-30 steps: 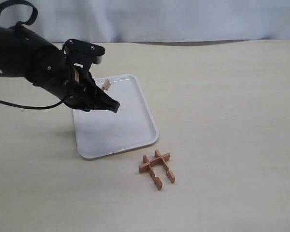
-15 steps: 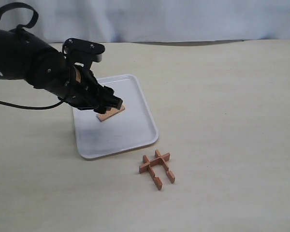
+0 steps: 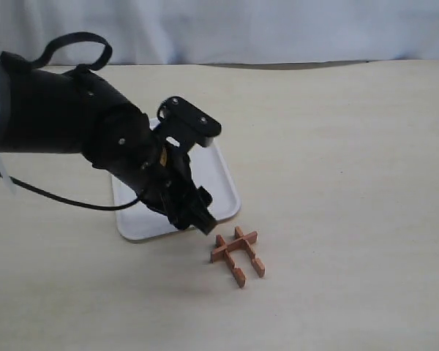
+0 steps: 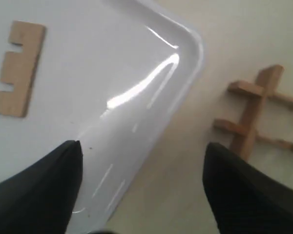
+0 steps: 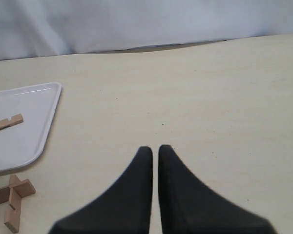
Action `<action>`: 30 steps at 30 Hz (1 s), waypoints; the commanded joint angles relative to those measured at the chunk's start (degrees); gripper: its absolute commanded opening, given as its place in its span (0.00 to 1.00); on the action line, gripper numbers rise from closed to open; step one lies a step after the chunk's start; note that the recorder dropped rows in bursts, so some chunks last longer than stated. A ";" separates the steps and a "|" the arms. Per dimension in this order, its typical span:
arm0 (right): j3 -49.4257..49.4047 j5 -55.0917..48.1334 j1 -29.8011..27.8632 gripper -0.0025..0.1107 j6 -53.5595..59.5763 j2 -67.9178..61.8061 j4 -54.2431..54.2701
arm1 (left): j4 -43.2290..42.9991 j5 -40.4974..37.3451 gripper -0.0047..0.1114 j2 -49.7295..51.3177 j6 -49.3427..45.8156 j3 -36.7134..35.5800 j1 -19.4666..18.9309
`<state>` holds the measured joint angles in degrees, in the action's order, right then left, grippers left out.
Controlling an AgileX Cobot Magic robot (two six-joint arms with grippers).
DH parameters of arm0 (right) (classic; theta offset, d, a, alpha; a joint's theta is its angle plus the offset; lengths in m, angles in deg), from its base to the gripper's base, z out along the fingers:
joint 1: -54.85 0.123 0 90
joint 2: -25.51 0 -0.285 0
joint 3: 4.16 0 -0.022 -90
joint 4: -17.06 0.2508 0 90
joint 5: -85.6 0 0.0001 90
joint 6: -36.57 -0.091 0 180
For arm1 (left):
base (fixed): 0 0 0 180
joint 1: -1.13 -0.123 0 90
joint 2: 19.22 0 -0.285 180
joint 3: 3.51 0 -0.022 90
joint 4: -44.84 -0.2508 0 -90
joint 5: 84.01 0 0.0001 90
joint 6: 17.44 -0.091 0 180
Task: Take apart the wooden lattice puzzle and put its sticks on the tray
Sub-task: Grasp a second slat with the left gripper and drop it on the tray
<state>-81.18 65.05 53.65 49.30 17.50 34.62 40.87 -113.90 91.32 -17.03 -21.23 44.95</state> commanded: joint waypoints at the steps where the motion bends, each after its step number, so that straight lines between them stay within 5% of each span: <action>1: -0.20 0.72 -0.25 0.06 -0.04 -0.45 -0.06 | 0.13 -3.15 0.61 0.70 -5.31 0.13 3.89; 22: -0.20 0.72 -0.25 0.06 -0.04 -0.45 -0.06 | 2.13 6.15 0.60 9.57 -6.56 0.62 6.89; 30: -0.20 0.72 -0.25 0.06 -0.04 -0.45 -0.06 | 2.13 8.07 0.21 9.57 -8.26 0.62 6.89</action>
<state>-81.18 65.05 53.65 49.30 17.50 34.62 42.41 -107.24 100.88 -24.03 -21.03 51.34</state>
